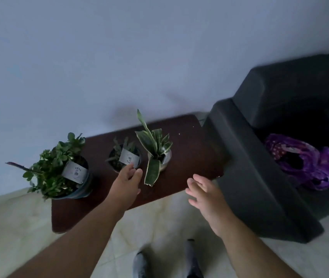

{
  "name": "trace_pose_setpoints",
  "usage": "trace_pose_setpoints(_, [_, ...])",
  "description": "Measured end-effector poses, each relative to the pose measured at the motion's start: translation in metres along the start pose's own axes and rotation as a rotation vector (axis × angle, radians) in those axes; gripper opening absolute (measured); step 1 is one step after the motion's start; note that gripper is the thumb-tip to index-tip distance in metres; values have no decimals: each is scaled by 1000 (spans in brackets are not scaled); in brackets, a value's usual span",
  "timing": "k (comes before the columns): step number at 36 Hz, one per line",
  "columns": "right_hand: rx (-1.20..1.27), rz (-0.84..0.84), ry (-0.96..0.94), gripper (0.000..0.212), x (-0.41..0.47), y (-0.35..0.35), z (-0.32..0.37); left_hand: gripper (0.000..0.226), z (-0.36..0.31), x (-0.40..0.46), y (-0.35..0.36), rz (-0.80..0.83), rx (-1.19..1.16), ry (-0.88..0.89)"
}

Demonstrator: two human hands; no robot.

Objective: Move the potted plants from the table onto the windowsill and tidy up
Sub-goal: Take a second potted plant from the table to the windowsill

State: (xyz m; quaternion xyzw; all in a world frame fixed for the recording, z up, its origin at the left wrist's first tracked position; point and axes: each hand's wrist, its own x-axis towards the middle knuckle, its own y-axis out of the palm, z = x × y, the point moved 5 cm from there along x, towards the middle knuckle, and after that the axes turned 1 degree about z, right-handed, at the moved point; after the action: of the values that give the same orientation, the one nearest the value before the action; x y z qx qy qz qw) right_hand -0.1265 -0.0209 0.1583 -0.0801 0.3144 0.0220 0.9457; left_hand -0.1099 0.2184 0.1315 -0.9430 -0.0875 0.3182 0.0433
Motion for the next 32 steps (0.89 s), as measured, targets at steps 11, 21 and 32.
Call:
trace_pose_setpoints(11, [-58, 91, 73, 56, 158, 7, -24, 59, 14, 100, 51, -16, 86, -132])
trace_pose_setpoints(21, [-198, 195, 89, 63, 225, 26, -29, 54, 16, 147, 72, -70, 204, -163])
trace_pose_setpoints(32, [-126, 250, 53, 39, 222, 32, -21, 18, 6, 138, 82, -10, -48, -223])
